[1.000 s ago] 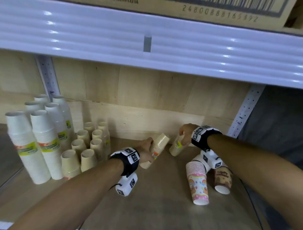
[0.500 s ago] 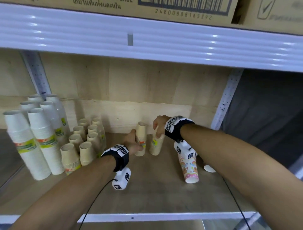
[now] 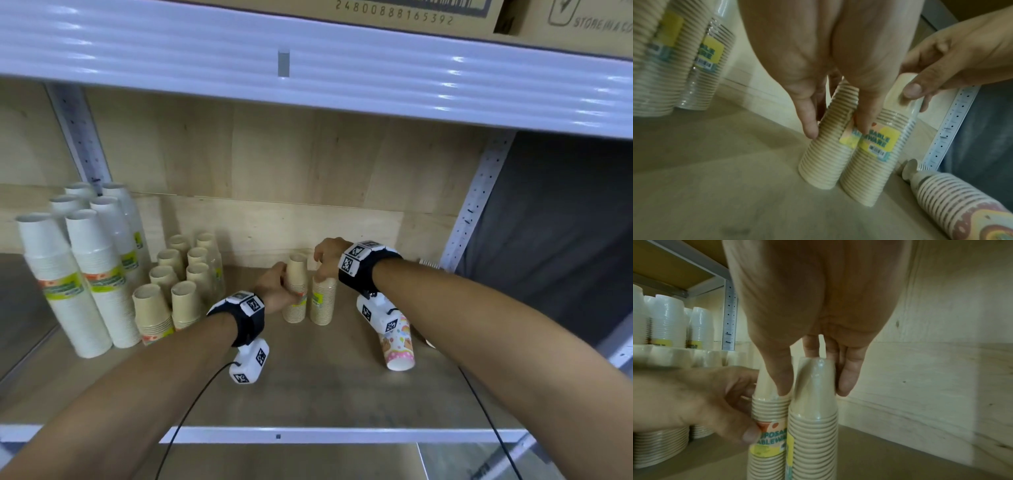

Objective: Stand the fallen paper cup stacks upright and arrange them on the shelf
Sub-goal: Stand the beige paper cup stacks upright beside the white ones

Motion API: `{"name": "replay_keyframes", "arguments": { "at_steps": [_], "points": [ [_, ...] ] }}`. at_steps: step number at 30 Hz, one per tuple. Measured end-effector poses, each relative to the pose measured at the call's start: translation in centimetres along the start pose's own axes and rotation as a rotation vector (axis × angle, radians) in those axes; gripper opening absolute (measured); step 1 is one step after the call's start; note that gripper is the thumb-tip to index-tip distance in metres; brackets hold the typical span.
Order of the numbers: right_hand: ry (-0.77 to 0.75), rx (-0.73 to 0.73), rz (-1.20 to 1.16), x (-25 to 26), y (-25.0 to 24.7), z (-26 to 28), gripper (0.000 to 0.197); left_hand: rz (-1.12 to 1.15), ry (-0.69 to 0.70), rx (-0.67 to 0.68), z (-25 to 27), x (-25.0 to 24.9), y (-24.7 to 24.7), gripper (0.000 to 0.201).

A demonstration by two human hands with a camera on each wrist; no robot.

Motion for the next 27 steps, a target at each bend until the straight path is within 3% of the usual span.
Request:
{"name": "replay_keyframes", "arguments": {
  "at_steps": [6,9,15,17,23,27],
  "points": [
    [0.075,-0.19,0.049,-0.2,-2.0,-0.2,0.04,0.016,0.036,-0.106,-1.1,-3.7,-3.2,0.051],
    [0.111,-0.143,0.066,0.1,-1.7,-0.4,0.026,-0.073,0.051,-0.09,-1.3,-5.2,-3.6,0.045],
    [0.072,-0.107,0.134,0.9,-1.1,-0.8,0.031,-0.161,0.102,-0.053,-1.4,-6.8,-3.2,0.025],
    [0.046,-0.071,0.15,1.0,-1.2,-0.6,0.038,-0.182,0.098,-0.042,-1.4,-7.1,-3.3,0.029],
    [0.116,-0.148,0.089,0.0,-1.8,-0.3,0.029,-0.22,0.09,0.011,-1.3,-7.2,-3.1,0.04],
    [0.107,-0.058,0.132,0.7,-1.1,-0.9,0.023,-0.273,0.111,0.042,-1.1,-8.1,-3.1,0.037]
  ]
}}
Point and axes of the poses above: each hand's wrist, its own z-axis away from the middle knuckle, its own y-axis out of the palm, x = y × z, the point moved 7 cm from there along -z, towards the middle knuckle, and after that the axes turned 10 degrees about y, right-handed, at the moved point
